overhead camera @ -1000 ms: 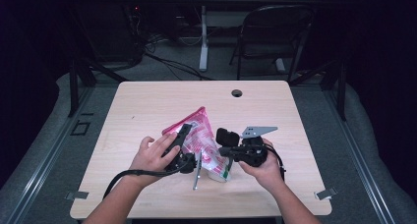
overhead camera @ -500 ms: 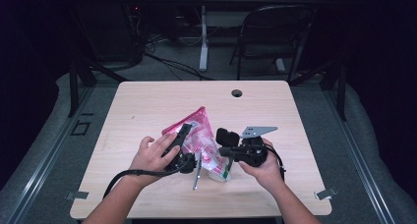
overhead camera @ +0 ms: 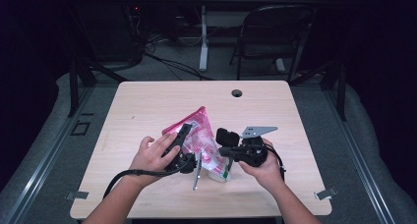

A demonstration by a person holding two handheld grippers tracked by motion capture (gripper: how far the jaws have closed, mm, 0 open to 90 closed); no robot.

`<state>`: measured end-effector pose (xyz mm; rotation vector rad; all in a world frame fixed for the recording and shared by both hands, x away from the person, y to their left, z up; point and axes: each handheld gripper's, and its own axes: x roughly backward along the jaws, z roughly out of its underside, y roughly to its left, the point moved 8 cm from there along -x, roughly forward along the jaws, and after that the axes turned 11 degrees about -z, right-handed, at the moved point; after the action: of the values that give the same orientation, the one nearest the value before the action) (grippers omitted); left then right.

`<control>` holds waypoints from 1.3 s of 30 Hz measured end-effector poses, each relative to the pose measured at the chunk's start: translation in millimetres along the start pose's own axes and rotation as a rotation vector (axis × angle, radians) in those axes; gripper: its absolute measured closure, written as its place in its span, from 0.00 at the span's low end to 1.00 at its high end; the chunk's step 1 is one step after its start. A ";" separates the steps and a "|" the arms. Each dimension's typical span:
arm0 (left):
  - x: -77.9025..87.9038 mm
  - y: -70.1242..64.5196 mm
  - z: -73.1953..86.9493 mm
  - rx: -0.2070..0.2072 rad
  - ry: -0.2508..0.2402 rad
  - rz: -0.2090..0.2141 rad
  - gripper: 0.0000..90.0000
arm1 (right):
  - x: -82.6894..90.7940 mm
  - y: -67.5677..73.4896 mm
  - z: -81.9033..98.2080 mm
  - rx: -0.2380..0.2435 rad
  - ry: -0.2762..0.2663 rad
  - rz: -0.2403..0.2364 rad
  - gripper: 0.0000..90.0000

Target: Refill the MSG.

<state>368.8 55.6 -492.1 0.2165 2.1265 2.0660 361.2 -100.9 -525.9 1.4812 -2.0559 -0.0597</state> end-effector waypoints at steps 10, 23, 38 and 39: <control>0.0 1.0 -0.3 -0.006 -0.001 -0.005 0.72 | 0.1 -0.1 -0.3 -0.001 -0.004 0.000 1.00; 0.8 -0.3 0.2 -0.007 0.004 0.000 0.72 | -0.7 -0.3 0.2 -0.001 0.001 -0.001 1.00; 0.9 -0.2 0.0 -0.007 0.002 -0.003 0.72 | -0.7 -0.6 0.3 -0.001 0.000 0.000 1.00; 0.9 0.0 0.1 -0.009 0.003 -0.002 0.72 | -0.7 -0.5 0.3 -0.001 0.000 0.000 1.00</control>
<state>367.9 55.9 -492.1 0.2105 2.1176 2.0755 361.6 -100.5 -526.6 1.4809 -2.0552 -0.0602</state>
